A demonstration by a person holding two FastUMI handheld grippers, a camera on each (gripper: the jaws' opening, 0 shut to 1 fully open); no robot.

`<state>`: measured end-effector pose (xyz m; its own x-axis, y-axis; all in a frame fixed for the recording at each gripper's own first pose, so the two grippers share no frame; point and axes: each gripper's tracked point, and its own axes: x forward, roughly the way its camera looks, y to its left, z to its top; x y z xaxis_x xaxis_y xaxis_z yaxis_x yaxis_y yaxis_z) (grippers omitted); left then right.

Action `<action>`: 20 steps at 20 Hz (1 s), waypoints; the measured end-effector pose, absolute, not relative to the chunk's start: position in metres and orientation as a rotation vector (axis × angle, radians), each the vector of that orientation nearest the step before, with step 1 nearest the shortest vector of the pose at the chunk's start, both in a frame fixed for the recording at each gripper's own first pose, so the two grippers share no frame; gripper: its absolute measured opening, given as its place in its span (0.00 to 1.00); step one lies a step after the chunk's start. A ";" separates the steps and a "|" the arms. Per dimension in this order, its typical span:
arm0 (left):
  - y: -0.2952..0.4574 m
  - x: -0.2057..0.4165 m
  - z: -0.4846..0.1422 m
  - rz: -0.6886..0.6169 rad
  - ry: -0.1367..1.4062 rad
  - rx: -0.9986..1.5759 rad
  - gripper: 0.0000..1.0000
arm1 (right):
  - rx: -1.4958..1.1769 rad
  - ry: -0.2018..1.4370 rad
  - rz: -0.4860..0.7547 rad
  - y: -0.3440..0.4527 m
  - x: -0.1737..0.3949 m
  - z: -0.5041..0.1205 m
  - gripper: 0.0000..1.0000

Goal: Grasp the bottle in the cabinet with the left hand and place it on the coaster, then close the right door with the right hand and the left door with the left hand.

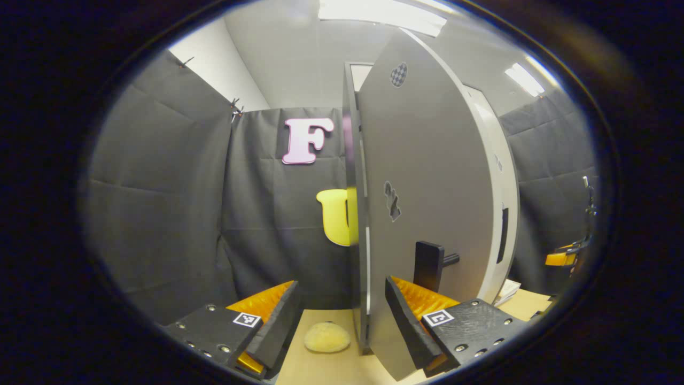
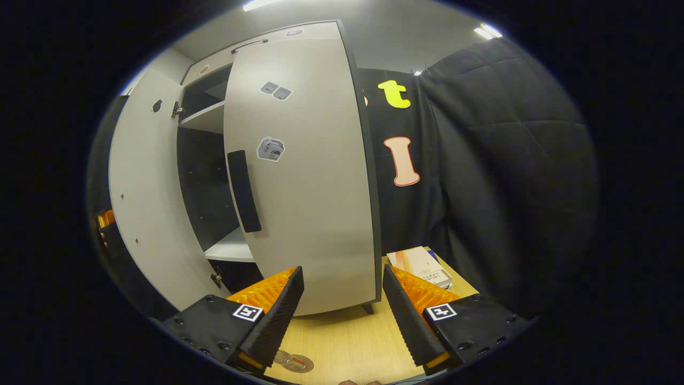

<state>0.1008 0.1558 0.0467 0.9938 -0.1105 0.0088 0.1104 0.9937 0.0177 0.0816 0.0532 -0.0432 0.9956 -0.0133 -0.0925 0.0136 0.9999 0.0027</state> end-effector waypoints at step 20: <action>-0.013 0.122 0.058 -0.110 -0.032 0.052 0.94 | 0.020 0.050 0.012 -0.032 0.108 -0.006 0.92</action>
